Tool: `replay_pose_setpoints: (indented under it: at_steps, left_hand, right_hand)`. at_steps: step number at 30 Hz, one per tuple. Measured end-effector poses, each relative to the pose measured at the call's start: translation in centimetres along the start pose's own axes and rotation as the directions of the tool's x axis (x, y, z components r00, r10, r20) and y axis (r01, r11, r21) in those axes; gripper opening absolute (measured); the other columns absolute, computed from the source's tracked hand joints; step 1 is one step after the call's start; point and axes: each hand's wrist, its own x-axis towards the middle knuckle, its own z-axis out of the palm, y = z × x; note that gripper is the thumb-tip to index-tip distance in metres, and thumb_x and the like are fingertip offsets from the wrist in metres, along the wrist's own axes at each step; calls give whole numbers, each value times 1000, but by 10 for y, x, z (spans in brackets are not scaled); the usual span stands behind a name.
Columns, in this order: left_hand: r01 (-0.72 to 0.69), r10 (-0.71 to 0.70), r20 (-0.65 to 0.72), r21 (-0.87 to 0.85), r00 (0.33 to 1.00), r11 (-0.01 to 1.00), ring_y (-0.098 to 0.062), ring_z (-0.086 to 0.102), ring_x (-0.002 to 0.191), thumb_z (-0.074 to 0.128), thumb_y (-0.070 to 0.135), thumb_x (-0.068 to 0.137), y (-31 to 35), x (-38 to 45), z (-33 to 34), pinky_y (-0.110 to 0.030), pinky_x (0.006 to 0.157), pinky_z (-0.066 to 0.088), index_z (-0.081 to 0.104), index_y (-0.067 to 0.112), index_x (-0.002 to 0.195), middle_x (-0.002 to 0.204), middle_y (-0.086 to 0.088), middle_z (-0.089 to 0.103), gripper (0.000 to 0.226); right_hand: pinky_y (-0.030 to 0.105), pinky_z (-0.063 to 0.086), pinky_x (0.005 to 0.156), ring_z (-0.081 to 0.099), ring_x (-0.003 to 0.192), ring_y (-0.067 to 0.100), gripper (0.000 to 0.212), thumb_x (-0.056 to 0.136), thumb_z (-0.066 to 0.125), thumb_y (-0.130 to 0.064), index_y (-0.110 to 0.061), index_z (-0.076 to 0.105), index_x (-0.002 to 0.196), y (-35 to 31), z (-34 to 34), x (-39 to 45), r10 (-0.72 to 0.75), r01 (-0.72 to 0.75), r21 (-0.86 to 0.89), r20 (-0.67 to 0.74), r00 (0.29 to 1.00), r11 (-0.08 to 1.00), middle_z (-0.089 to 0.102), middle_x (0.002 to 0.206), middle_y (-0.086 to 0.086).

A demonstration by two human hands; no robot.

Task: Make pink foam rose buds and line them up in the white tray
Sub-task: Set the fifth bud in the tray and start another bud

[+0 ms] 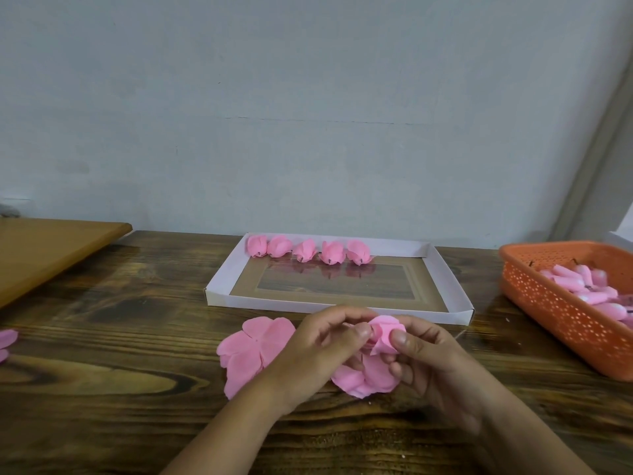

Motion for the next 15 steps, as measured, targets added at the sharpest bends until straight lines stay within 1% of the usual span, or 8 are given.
replay_pose_setpoints:
  at_steps: [2, 4, 8, 10, 12, 14, 15]
  left_hand:
    - [26, -26, 13, 6, 1000, 1000, -14, 73, 90, 68, 41, 85, -1, 1, -1, -24, 76, 58, 75, 28, 113, 109, -8, 74, 32]
    - [33, -34, 23, 13, 999, 999, -15, 72, 90, 68, 35, 87, -4, 2, -1, -26, 76, 58, 75, 28, 113, 109, -11, 73, 28]
    - [45, -45, 29, 3, 999, 999, -26, 72, 98, 68, 44, 78, -8, 2, 0, -32, 81, 60, 74, 31, 114, 115, -14, 71, 39]
    - [32, -32, 28, 16, 999, 999, -22, 72, 99, 67, 42, 78, -10, 3, 0, -30, 80, 60, 74, 35, 111, 115, -10, 71, 34]
    - [20, -21, 24, 46, 999, 999, -22, 70, 102, 66, 35, 82, -13, 4, 1, -29, 81, 59, 74, 38, 109, 115, -2, 72, 28]
    - [15, -16, 10, 83, 1000, 996, -19, 69, 101, 66, 28, 83, -17, 6, 1, -32, 83, 60, 74, 42, 106, 113, 6, 72, 29]
    - [13, -14, 5, 99, 1000, 995, -17, 68, 99, 66, 28, 82, -18, 6, 0, -35, 86, 60, 74, 44, 105, 112, 8, 73, 30]
  right_hand:
    - [20, 60, 62, 73, 72, 15, 59, 60, 98, -28, -4, 76, 108, -1, -3, 0, 21, -21, -12, 5, 1000, 1000, 75, 95, 16]
    - [21, 60, 62, 73, 72, 17, 61, 56, 100, -28, -4, 76, 107, -1, -5, 0, 29, -30, -28, -9, 1000, 999, 75, 95, 17]
    - [20, 60, 63, 73, 76, 16, 62, 54, 100, -30, -5, 77, 106, 1, -4, 2, -1, -1, -72, -25, 1000, 997, 75, 93, 14]
    - [21, 60, 65, 74, 80, 17, 59, 55, 100, -29, -7, 78, 104, 2, -3, 2, -18, 16, -82, -19, 1000, 997, 76, 95, 14]
    - [22, 60, 67, 74, 85, 20, 57, 56, 99, -28, -8, 78, 105, 3, -3, 2, -30, 28, -97, -19, 999, 995, 76, 101, 15]
    - [23, 60, 70, 74, 90, 23, 57, 58, 98, -28, -9, 77, 108, 3, -3, 3, -37, 34, -122, -22, 999, 992, 75, 107, 18]
    - [24, 60, 71, 74, 92, 23, 56, 61, 97, -28, -9, 76, 109, 3, -3, 3, -39, 37, -128, -19, 999, 991, 75, 109, 19]
